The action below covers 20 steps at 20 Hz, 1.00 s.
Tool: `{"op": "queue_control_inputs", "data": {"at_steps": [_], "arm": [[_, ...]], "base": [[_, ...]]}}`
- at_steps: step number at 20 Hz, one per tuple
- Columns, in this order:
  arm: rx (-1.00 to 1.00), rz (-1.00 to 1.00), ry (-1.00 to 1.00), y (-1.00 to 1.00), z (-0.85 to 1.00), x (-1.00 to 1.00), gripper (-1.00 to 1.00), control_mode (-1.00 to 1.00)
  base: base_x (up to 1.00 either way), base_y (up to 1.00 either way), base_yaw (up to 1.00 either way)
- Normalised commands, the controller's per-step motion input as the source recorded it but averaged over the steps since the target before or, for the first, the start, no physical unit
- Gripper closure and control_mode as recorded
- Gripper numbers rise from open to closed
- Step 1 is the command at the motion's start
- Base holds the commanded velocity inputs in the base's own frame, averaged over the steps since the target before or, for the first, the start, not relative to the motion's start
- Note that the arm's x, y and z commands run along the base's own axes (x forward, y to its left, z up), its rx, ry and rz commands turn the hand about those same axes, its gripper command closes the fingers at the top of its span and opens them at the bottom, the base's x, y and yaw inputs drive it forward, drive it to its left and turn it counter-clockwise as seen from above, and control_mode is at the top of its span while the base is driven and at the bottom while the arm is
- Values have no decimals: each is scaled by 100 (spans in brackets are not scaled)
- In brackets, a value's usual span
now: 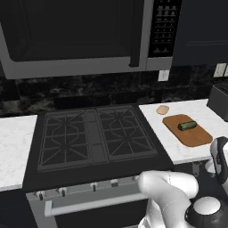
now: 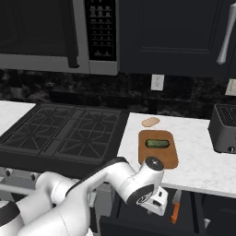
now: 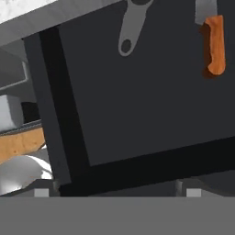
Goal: Place the appropriate cutting tool for cutting the cucumber skin on the cutting board.
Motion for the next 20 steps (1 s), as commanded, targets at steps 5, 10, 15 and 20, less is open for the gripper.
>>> {"op": "queue_control_inputs", "data": {"at_steps": [5, 10, 15, 20], "arm": [[1, 7, 6, -34, -40, 0, -100, -100], [5, 9, 9, -31, -41, 0, -100, -100], [3, 8, 10, -11, -34, 0, -100, -100], [0, 3, 17, 3, -13, 0, -100, -100]], "base": [[0, 0, 0], [0, 0, 0], [0, 0, 0], [0, 0, 0]]}}
